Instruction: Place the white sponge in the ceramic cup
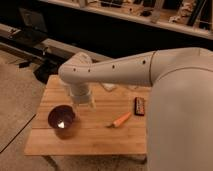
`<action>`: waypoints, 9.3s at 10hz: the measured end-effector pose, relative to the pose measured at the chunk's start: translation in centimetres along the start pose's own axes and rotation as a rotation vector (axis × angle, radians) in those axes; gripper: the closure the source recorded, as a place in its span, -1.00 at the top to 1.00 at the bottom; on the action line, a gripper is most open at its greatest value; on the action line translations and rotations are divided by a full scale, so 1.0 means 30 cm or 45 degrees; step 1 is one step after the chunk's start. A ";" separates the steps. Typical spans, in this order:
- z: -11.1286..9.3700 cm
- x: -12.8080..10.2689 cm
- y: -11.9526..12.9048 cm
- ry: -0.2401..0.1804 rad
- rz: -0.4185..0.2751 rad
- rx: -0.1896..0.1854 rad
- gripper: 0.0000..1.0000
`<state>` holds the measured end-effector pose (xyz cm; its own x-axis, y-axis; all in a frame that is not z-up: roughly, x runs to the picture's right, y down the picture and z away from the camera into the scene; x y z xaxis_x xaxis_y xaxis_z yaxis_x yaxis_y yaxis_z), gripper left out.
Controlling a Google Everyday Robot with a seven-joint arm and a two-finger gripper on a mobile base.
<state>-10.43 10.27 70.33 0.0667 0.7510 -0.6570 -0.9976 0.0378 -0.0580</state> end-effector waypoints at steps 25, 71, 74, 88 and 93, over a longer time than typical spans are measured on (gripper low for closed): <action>0.000 0.000 0.000 0.000 0.000 0.000 0.30; 0.414 -0.968 -0.493 0.093 -0.636 0.171 0.30; 0.434 -0.973 -0.514 0.099 -0.631 0.175 0.30; 0.531 -0.958 -0.521 0.128 -0.618 0.146 -0.42; 0.484 -0.972 -0.487 0.119 -0.648 0.167 -1.00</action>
<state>1.93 -2.59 101.25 0.5380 0.5546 -0.6348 -0.8323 0.4686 -0.2961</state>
